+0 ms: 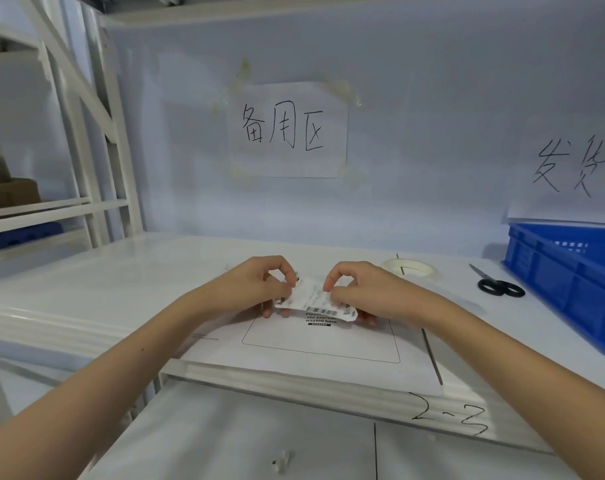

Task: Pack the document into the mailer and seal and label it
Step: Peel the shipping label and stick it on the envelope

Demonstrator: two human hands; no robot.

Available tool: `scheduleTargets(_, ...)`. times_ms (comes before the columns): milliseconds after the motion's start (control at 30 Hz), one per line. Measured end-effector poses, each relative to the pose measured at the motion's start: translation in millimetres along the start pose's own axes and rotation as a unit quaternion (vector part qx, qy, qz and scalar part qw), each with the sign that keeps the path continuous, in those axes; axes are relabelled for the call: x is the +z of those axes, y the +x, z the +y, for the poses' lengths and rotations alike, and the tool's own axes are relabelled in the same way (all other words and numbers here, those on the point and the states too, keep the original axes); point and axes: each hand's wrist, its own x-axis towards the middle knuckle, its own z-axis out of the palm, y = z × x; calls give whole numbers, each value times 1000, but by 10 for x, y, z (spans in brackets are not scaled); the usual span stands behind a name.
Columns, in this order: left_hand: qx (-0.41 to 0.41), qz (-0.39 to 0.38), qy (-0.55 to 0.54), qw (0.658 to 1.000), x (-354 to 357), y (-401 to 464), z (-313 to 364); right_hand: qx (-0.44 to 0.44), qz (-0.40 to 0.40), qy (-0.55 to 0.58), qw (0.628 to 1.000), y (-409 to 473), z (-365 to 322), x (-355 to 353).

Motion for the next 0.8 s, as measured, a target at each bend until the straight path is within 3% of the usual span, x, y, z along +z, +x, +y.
scheduleTargets(100, -10, 4, 18, 1000, -39, -49, 9, -9, 10, -55, 998, -24, 25, 3)
scheduleTargets(300, -15, 10, 28, 999, -88, -169, -20, 7, 29, -25, 999, -72, 63, 12)
scheduleTargets(533, 5, 11, 64, 998, -73, -223, -76, 10, 107, -26, 994, -103, 116, 3)
scheduleTargets(800, 15, -16, 74, 997, -109, -229, -126, -5, 116, -49, 992, -158, 150, 54)
